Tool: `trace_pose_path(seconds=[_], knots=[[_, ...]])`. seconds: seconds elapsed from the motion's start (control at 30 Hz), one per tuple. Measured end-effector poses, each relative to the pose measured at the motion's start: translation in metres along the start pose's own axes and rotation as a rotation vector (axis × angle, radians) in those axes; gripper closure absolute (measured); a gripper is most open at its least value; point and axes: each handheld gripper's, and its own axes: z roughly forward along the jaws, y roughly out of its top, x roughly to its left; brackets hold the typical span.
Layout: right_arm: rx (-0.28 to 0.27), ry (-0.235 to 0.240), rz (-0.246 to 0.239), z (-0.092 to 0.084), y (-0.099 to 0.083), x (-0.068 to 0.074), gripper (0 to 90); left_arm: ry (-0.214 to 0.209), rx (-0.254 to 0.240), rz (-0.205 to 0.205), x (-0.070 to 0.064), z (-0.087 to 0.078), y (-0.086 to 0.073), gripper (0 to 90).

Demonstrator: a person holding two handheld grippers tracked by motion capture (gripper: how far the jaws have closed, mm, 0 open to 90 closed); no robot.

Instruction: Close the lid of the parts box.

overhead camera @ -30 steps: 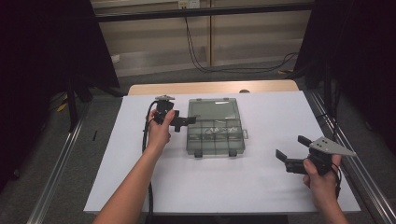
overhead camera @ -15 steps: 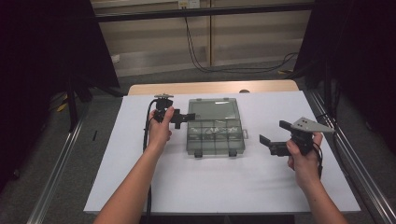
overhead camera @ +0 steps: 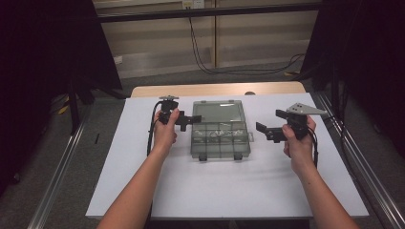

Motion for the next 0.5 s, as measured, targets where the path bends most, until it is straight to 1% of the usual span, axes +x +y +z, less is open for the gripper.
trace_pose_path(seconds=[0.07,0.1,0.2,0.23,0.3,0.37,0.43,0.5], knots=[[0.008,0.002,0.004,0.006,0.001,-0.001,0.0,0.002,-0.016,-0.019,0.001,-0.001,0.0,2.7],[0.008,0.005,0.006,0.008,0.002,-0.001,0.0,0.011,-0.016,-0.011,0.002,-0.002,0.0,2.4],[0.013,0.023,0.001,0.015,0.004,0.002,0.0,-0.005,-0.027,-0.046,0.005,-0.001,0.001,2.3],[0.011,0.024,0.003,0.018,0.005,0.004,0.0,-0.001,-0.017,-0.036,0.006,-0.001,0.001,2.2],[0.016,0.035,0.008,0.024,0.007,0.005,0.0,0.005,-0.011,-0.044,0.008,0.002,0.0,2.2],[0.027,0.034,-0.001,0.031,0.008,0.007,0.0,0.005,0.0,-0.047,0.01,0.002,0.0,2.2],[0.035,0.039,0.001,0.039,0.01,0.007,0.2,0.011,-0.006,-0.067,0.01,0.005,-0.001,2.3],[0.047,0.052,0.013,0.047,0.012,0.006,1.1,0.005,-0.012,-0.079,0.011,0.007,-0.002,2.2]])
